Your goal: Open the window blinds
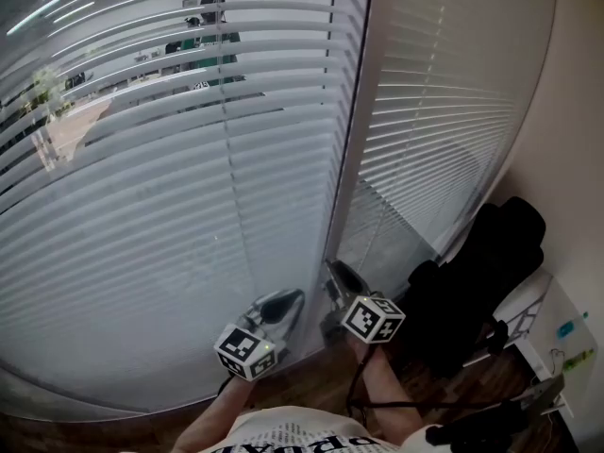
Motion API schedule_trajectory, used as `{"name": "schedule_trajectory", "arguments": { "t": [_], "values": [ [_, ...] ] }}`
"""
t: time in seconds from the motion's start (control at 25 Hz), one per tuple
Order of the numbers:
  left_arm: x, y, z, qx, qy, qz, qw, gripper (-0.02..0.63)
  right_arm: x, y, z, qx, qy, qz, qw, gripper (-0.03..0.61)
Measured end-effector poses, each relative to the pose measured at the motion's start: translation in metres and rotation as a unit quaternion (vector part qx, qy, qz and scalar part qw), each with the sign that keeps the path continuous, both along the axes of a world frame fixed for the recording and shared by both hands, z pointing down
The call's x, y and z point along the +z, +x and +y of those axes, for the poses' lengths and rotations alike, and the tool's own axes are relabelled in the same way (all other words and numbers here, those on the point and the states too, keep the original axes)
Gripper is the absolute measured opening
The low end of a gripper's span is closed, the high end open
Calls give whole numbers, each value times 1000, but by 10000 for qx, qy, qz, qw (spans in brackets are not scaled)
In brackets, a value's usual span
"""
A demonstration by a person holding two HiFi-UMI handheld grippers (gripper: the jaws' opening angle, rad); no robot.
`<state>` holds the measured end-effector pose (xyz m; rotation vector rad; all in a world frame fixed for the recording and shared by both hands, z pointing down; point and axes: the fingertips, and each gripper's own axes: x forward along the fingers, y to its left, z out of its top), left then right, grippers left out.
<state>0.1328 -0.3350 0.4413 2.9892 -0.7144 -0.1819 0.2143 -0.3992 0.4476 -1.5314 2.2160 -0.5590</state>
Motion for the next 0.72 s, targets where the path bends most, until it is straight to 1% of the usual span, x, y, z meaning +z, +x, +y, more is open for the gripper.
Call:
{"name": "schedule_trajectory", "arguments": {
  "t": [0.08, 0.16, 0.2, 0.28, 0.4, 0.52, 0.68, 0.72],
  "values": [
    [-1, -1, 0, -18, -3, -1, 10000, -8, -1, 1, 1, 69, 38, 402, 9992, 142],
    [-1, -3, -1, -43, -1, 2, 10000, -8, -3, 3, 2, 151, 110, 1039, 9944, 157],
    [-1, -3, -2, -51, -5, 2, 10000, -8, -4, 3, 2, 177, 151, 1395, 9900, 164],
    [-1, -2, -2, -54, -16, 5, 10000, -8, -3, 1, 3, 165, 225, 2118, 9769, 166],
    [1, 0, -1, -32, -14, 13, 10000, -8, -2, -5, 3, 108, 390, 3035, 9520, 183],
    [4, 2, 0, -7, -6, 6, 10000, -8, -4, -10, 4, 234, 607, 3759, 9244, 183],
    [5, 1, -1, -32, -8, 7, 10000, -8, -4, -12, 3, 478, 812, 4745, 8752, 175],
    [4, 0, -1, -41, -12, 7, 10000, -8, -6, -13, 3, 513, 865, 4897, 8661, 173]
  ]
}}
